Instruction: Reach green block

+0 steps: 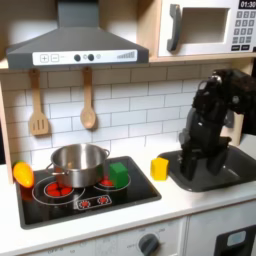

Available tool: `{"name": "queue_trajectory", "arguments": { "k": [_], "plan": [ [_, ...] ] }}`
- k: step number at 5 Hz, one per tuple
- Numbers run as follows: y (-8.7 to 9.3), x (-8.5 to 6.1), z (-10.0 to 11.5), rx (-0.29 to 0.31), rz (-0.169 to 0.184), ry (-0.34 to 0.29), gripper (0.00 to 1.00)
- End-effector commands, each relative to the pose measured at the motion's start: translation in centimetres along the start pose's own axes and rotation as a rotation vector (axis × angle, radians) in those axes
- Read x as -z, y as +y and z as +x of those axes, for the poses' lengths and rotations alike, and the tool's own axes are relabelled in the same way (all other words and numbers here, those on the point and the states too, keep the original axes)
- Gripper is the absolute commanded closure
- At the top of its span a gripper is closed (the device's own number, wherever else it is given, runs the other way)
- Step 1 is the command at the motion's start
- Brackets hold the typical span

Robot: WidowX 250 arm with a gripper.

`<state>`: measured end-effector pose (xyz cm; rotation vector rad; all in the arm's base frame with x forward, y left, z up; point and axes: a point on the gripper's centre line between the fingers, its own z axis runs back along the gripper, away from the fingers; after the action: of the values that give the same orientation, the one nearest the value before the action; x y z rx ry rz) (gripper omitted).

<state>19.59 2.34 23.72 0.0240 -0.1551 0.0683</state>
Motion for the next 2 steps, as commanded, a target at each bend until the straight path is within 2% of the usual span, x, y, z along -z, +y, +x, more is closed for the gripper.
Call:
{"name": "queue_trajectory", "arguments": {
  "k": [1, 2],
  "plan": [
    [1.8, 0.6, 3.1, -0.002, -0.001, -0.008, 0.00],
    [2.2, 0.8, 4.7, -0.006, -0.001, -0.013, 0.00]
  ]
}}
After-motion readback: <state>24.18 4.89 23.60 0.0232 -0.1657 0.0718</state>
